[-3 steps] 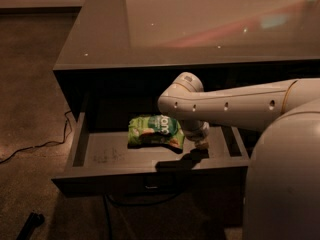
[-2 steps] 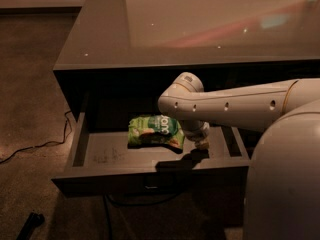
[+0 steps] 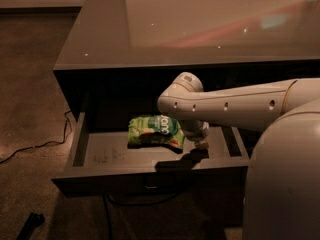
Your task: Open top drawer
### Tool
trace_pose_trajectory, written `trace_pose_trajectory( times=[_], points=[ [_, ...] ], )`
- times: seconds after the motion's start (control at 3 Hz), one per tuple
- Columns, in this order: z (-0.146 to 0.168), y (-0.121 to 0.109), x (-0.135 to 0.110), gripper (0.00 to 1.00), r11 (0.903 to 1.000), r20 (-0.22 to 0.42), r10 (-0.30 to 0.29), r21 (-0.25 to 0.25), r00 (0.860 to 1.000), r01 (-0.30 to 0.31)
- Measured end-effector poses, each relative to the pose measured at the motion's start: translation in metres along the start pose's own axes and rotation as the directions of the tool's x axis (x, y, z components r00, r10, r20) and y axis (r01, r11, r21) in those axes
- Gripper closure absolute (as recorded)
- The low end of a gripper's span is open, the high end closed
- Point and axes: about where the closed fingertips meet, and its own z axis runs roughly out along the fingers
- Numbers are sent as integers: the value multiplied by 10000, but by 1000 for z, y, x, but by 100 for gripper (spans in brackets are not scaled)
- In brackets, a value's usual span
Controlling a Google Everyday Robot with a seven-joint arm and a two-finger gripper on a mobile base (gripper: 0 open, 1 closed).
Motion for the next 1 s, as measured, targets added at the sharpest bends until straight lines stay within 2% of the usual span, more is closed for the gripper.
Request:
trace_pose_trajectory(
  times=[0.67,1.0],
  points=[
    [0,0,0,0,10000,-1,0,-3,10000,0],
    [0,0,0,0,10000,-2,1,-3,10000,-1]
  ],
)
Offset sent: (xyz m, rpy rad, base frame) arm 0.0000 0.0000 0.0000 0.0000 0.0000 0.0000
